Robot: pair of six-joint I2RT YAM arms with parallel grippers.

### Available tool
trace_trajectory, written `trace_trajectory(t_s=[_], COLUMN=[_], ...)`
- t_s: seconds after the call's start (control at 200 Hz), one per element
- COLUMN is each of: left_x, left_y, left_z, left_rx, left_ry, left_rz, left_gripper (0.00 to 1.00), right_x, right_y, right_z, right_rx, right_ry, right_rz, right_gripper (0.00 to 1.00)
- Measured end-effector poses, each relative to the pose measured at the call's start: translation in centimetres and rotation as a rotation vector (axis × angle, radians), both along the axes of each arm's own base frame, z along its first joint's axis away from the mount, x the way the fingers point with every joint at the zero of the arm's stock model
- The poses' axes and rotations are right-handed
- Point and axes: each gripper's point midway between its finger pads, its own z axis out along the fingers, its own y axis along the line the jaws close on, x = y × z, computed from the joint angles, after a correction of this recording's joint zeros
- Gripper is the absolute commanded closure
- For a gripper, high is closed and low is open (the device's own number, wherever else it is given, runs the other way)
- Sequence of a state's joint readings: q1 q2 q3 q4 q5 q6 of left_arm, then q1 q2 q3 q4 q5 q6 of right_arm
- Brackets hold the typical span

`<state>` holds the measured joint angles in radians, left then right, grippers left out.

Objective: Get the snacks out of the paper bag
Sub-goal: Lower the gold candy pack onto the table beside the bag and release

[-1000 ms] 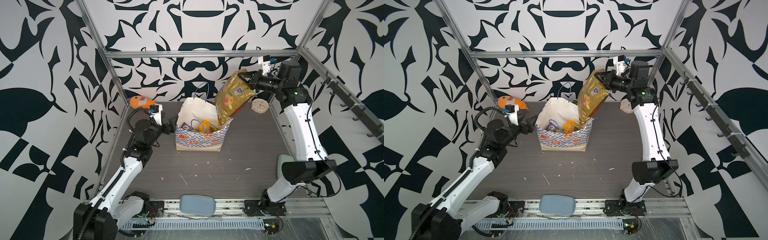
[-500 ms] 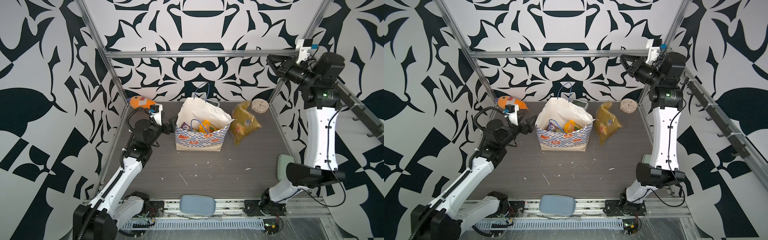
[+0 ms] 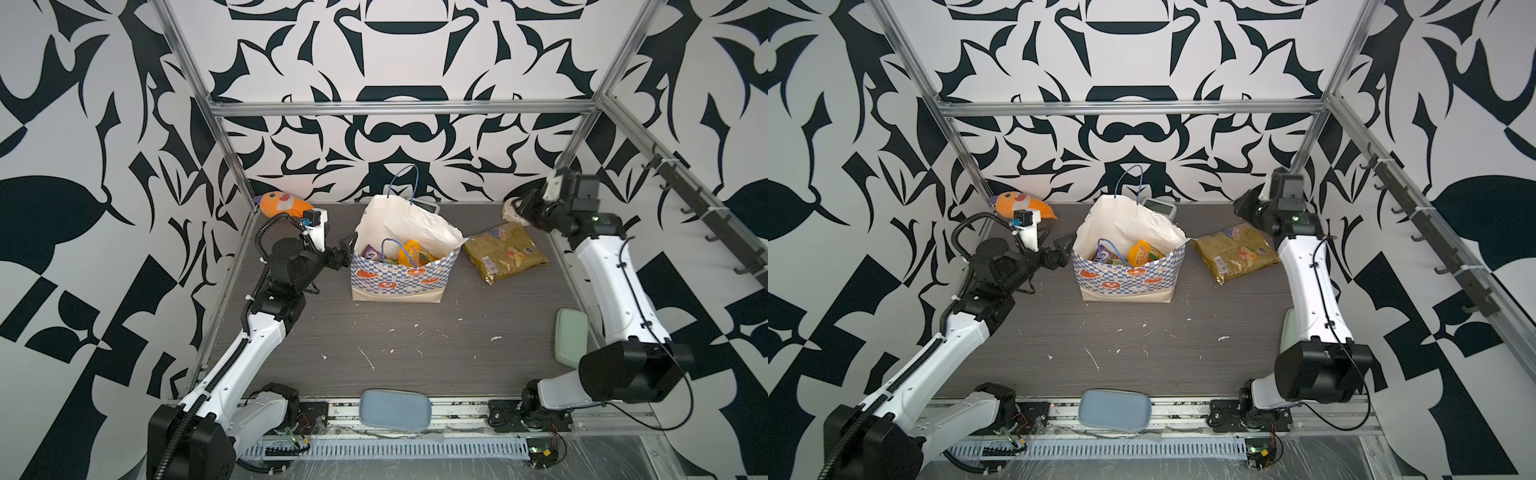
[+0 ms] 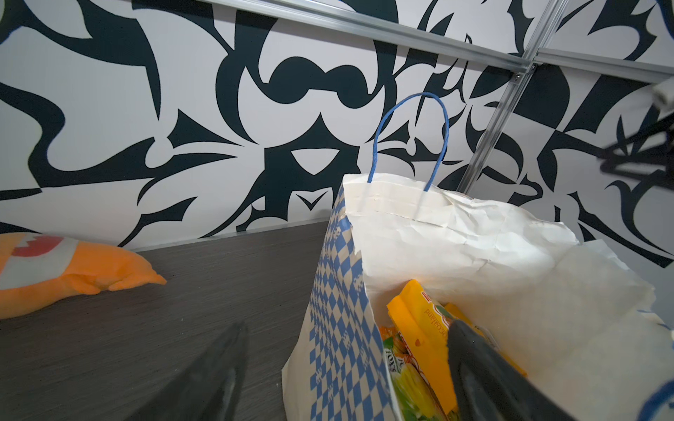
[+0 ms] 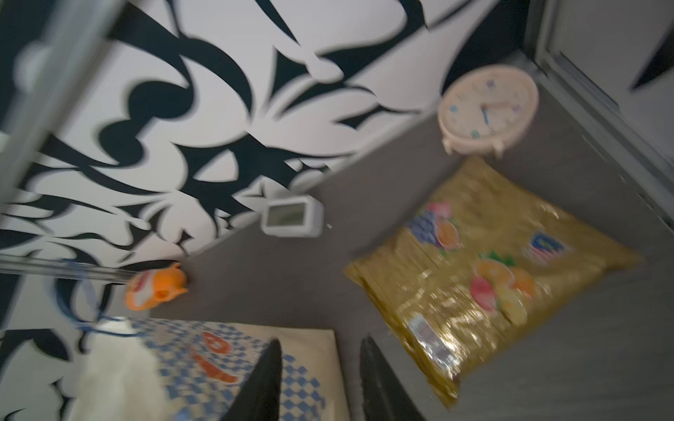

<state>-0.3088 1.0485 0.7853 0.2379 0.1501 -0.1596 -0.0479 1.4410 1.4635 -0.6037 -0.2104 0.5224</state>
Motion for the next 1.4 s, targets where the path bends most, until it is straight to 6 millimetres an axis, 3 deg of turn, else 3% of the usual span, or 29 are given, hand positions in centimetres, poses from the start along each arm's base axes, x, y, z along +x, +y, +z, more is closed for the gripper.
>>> trace_trajectory(t_s=[0.065,0.15,0.205,0.285,0.36,0.445,0.755,0.99,1.22,1.4], left_x=[-0.1,-0.1,0.0,0.0,0.1,0.5,0.8,0.7,0.3,-0.1], left_y=[0.0,0.0,0.1,0.1,0.1,-0.1,-0.3,-0.3,-0.2,0.0], left_z=[-0.3,-0.6,-0.8,-1.0,-1.0,-1.5,-1.9,-1.9,-1.3,-1.1], left_rx=[0.008,0.019,0.026,0.031,0.033,0.035,0.027,0.022,0.018,0.017], left_ry=[0.01,0.012,0.015,0.015,0.015,0.026,0.033,0.037,0.023,0.016], left_rz=[-0.002,-0.001,0.002,0.005,0.004,0.002,-0.003,-0.006,-0.005,-0.001], left_gripper=[0.1,0.1,0.1,0.09,0.1,0.1,0.09,0.09,0.09,0.09], right_x=[-1.6,-4.2,-5.3,-5.8,-5.8,-4.6,-1.5,0.3,2.4,2.1], right_y=[-0.1,-1.2,-2.9,-5.9,-8.1,-8.4,-4.9,-0.5,3.6,4.0], right_z=[-5.5,-11.3,-13.5,-15.2,-16.2,-17.1,-21.1,-23.9,-23.6,-22.2], right_rx=[-0.039,-0.061,-0.042,0.019,0.066,0.099,0.215,0.193,0.169,0.149], right_ry=[0.117,0.25,0.303,0.313,0.314,0.307,0.327,0.397,0.378,0.364], right_rz=[-0.019,-0.06,-0.11,-0.21,-0.28,-0.282,-0.164,-0.042,0.05,0.067], right_gripper=[0.27,0.24,0.23,0.2,0.2,0.21,0.3,0.55,0.59,0.45])
